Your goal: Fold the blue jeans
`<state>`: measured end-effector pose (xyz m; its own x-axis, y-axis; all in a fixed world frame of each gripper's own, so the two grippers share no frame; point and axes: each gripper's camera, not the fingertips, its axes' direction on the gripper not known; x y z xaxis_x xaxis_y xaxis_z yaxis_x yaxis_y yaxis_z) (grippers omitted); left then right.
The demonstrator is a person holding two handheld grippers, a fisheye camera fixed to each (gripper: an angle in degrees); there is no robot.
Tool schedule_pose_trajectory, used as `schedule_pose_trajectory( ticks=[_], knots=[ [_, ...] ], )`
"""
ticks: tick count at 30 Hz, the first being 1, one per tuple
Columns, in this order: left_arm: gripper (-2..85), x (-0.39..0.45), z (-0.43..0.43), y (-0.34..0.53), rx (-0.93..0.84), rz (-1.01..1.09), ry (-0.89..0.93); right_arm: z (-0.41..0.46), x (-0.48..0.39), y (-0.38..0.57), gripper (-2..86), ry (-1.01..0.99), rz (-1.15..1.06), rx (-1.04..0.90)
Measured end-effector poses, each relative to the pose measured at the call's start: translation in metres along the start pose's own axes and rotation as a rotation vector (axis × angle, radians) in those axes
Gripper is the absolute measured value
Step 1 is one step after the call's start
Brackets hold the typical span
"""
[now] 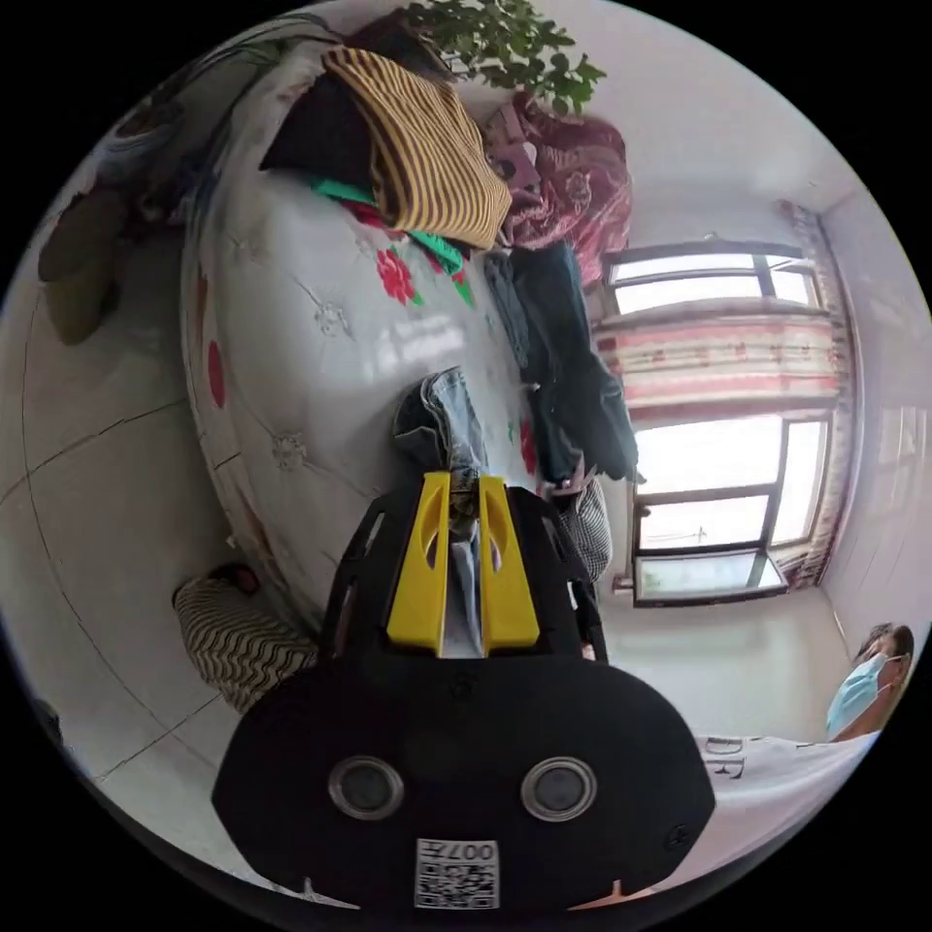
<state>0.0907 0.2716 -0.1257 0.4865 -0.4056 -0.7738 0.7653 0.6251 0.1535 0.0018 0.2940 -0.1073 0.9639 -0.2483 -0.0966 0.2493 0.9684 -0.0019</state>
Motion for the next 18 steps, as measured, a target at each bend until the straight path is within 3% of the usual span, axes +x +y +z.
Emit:
schedule_pose_trajectory(
  ticks=[4,6,11,13,15,18],
  knots=[
    [5.0,0.013,-0.031,-0.011,0.140,0.053,0.092,-0.001,0.019,0.001,-0.2,-0.019,0.022,-0.008],
    [5.0,0.050,-0.029,-0.013,0.096,0.202,0.096,-0.005,0.029,-0.001,-0.2,-0.028,0.039,0.011],
    [5.1,0.222,0.028,0.028,-0.234,0.826,0.200,-0.017,0.045,-0.008,-0.2,-0.059,0.040,0.057],
    [5.1,0.267,0.061,0.058,-0.366,0.979,0.254,-0.019,0.046,-0.012,-0.3,-0.095,0.007,0.074],
    [5.1,0.297,0.090,0.084,-0.443,1.070,0.278,-0.011,0.031,-0.024,-0.2,-0.199,-0.123,0.061],
    [5.1,0.306,0.095,0.086,-0.372,1.045,0.314,0.019,-0.015,-0.053,-0.1,-0.303,-0.329,-0.029]
  ],
)
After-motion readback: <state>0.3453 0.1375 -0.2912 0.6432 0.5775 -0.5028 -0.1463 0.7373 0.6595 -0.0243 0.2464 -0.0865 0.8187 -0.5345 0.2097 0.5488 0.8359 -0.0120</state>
